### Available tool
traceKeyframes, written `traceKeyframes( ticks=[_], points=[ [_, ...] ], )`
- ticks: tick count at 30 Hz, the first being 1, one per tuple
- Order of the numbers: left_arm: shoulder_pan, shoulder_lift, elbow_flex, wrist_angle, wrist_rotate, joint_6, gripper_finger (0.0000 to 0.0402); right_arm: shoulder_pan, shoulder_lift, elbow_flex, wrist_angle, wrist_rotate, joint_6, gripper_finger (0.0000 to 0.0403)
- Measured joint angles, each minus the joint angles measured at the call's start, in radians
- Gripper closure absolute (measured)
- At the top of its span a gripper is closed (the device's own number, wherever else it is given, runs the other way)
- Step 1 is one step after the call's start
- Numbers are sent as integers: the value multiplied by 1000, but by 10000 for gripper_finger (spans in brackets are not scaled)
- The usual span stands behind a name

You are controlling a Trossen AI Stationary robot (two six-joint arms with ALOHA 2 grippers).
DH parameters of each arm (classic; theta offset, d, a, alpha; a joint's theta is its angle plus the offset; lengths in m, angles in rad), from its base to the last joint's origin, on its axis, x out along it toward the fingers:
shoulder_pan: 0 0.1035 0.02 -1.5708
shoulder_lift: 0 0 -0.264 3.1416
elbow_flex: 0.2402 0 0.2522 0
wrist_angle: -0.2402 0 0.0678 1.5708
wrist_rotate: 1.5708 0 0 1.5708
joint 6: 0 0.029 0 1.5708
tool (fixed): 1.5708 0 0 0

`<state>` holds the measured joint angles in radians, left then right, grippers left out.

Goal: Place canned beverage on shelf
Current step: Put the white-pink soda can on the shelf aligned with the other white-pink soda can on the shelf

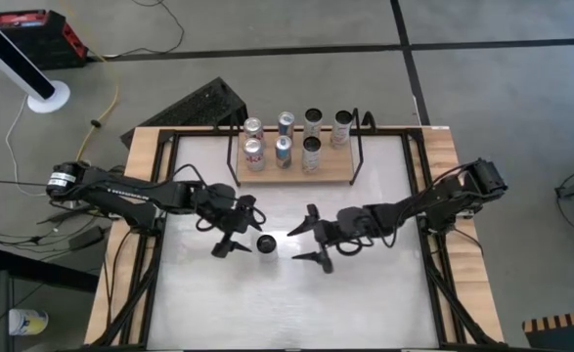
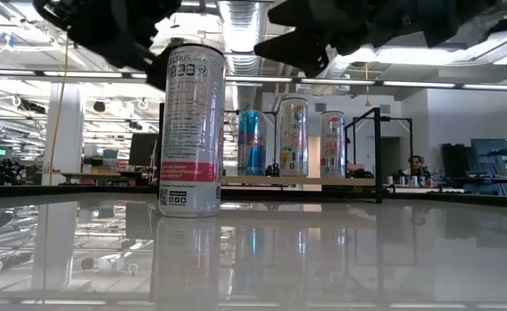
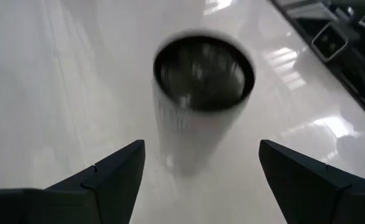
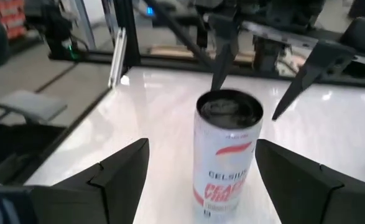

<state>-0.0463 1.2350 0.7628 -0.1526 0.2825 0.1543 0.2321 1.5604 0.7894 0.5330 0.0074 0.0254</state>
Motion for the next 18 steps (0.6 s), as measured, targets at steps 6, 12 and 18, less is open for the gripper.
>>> traceKeyframes(
  ticks=[6,12,18],
  points=[
    [-22,0,-11,-102,-11,-43,146,13,0,16,-95,61,18,86],
    [-92,0,-67,-33,-53,-60,242,24,61,11,-46,122,23,111],
    [-139,10,-121,88,-62,-59,356,30,180,17,51,148,15,214]
  ],
)
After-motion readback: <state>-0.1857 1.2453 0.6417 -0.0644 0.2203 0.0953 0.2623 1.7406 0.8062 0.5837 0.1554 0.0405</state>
